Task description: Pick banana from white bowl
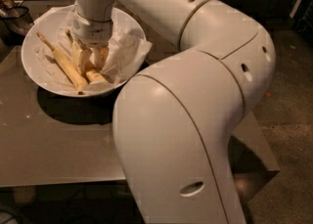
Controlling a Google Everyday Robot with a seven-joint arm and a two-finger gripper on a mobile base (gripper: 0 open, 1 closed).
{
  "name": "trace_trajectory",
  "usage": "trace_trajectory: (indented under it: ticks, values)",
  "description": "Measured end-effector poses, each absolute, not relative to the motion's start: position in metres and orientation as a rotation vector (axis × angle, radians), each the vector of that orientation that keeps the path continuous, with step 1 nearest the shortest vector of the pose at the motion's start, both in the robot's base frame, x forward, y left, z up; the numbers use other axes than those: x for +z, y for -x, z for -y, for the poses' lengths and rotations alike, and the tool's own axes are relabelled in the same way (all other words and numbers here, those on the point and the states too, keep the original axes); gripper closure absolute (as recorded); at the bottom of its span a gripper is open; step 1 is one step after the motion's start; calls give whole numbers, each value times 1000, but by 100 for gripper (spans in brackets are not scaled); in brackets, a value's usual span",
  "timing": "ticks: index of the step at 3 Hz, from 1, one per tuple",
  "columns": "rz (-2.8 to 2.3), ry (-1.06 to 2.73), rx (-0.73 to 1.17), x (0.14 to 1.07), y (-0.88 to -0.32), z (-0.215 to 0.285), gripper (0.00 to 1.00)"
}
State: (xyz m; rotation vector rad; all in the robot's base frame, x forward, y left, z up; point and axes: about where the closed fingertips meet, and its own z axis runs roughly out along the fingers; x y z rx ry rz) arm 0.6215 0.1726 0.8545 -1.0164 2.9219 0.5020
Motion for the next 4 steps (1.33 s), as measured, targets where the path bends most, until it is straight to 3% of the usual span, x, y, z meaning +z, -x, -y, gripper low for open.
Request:
trace_trajectory:
  ticks: [2,4]
  values:
    - [-2999,998,364,874,-630,-204,100]
    - [-2999,912,391,882,-624,-204,100]
